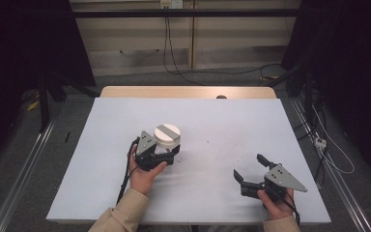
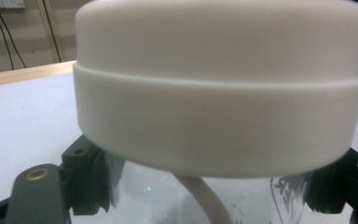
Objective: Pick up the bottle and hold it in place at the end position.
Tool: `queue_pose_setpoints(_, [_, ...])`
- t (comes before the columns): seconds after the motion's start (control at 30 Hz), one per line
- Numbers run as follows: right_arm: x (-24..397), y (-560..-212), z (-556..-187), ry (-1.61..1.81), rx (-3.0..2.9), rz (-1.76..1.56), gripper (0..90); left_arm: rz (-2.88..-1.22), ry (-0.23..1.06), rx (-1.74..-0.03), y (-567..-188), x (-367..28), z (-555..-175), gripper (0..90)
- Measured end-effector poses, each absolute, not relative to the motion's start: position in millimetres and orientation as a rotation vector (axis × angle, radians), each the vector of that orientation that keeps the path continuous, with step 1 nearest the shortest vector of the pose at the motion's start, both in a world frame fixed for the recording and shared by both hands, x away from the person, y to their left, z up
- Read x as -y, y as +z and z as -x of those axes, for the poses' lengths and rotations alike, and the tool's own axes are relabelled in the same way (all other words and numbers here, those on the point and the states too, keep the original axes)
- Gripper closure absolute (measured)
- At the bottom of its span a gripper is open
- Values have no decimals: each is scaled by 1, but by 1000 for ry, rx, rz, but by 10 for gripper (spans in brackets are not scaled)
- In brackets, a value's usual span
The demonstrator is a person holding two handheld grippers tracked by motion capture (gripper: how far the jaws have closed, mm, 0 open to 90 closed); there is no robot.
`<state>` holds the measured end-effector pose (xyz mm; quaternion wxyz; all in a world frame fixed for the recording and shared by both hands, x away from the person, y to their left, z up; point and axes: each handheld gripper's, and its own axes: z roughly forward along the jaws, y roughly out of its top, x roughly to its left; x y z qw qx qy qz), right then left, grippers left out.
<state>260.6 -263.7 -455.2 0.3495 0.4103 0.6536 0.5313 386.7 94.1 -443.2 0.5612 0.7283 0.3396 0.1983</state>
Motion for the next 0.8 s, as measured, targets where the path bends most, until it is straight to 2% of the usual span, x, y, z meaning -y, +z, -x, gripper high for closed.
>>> queue_pose_setpoints(0.8, [263, -455, -261, 1376, -1696, -1053, 35, -1710, 459, -769, -439, -84, -399, 186])
